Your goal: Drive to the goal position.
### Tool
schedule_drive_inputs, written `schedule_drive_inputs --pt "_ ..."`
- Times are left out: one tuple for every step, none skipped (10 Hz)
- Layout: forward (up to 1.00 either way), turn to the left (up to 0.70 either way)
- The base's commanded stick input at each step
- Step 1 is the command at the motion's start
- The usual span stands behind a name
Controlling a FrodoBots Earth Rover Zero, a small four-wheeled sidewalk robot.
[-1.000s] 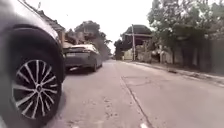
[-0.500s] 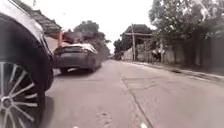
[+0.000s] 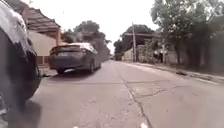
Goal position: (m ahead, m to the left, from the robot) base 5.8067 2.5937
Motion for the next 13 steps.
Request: schedule_drive_inputs --pt "0.7 0.0" --pt "0.7 0.0" --pt "0.7 0.0" --pt "0.7 0.0" --pt "0.7 0.0" --pt "0.7 0.0" --pt "0.7 0.0" --pt "0.7 0.0" --pt "0.7 0.0" --pt "0.7 0.0" --pt "0.7 0.0" --pt "0.7 0.0" --pt "0.7 0.0"
